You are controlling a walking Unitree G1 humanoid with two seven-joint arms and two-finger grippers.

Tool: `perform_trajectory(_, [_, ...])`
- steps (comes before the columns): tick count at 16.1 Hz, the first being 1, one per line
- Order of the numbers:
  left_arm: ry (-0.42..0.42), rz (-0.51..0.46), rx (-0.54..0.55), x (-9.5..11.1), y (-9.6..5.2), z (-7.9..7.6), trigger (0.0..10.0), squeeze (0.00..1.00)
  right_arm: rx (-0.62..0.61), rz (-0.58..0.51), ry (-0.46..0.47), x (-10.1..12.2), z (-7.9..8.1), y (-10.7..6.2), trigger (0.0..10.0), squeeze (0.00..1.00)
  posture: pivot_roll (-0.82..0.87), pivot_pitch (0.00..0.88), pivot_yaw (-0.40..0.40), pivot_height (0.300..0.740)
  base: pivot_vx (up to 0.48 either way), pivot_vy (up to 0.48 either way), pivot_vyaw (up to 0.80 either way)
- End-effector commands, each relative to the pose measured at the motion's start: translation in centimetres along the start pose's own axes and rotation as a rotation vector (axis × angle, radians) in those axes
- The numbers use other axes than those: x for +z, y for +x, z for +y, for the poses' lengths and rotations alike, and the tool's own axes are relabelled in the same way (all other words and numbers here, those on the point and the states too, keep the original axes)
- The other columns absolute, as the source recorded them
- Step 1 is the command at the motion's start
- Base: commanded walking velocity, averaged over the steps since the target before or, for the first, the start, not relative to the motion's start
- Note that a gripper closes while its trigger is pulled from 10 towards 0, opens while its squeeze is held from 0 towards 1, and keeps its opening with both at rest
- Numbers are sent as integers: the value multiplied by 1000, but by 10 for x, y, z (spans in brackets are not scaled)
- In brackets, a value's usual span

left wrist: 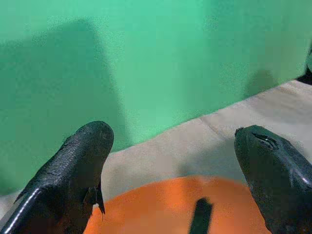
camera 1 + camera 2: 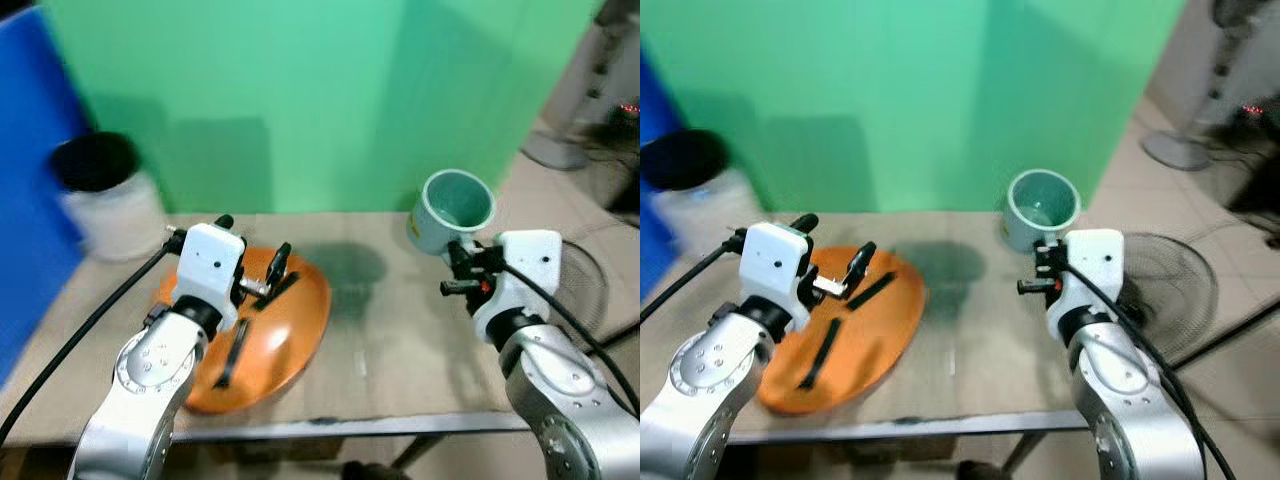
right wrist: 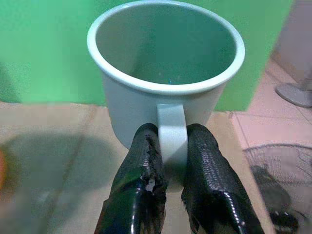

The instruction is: Setting the table

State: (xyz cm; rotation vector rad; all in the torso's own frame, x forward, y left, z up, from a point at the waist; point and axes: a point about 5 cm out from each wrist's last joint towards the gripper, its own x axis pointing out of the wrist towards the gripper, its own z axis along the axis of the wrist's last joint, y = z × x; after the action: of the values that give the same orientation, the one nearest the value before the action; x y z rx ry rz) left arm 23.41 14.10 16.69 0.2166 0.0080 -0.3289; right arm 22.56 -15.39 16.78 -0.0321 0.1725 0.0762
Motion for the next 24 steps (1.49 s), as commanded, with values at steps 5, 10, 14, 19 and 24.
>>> perform_trajectory(5, [-16,0,5,-1,1,0,10000,0,-5,15,-22,0,-2,0,10000,0,113,0,-6,740,0,0,-800])
perform_trajectory(10, [-9,2,-2,-2,0,0,10000,0,10,27,-29,-2,-1,-1,10000,0,112,0,-5,740,0,0,-800])
perform_trajectory(14, [-2,3,3,-2,1,2,10000,0,-11,29,-28,-2,-3,0,10000,0,109,0,-2,740,0,0,-800])
perform_trajectory(19, [1,2,11,-1,5,2,10000,0,-39,33,-21,-3,-6,2,10000,0,104,0,4,740,0,-341,-800])
perform_trajectory(24, [2,-3,16,0,7,3,10000,0,-42,39,-26,-3,-7,2,10000,0,103,0,2,740,0,-397,-800])
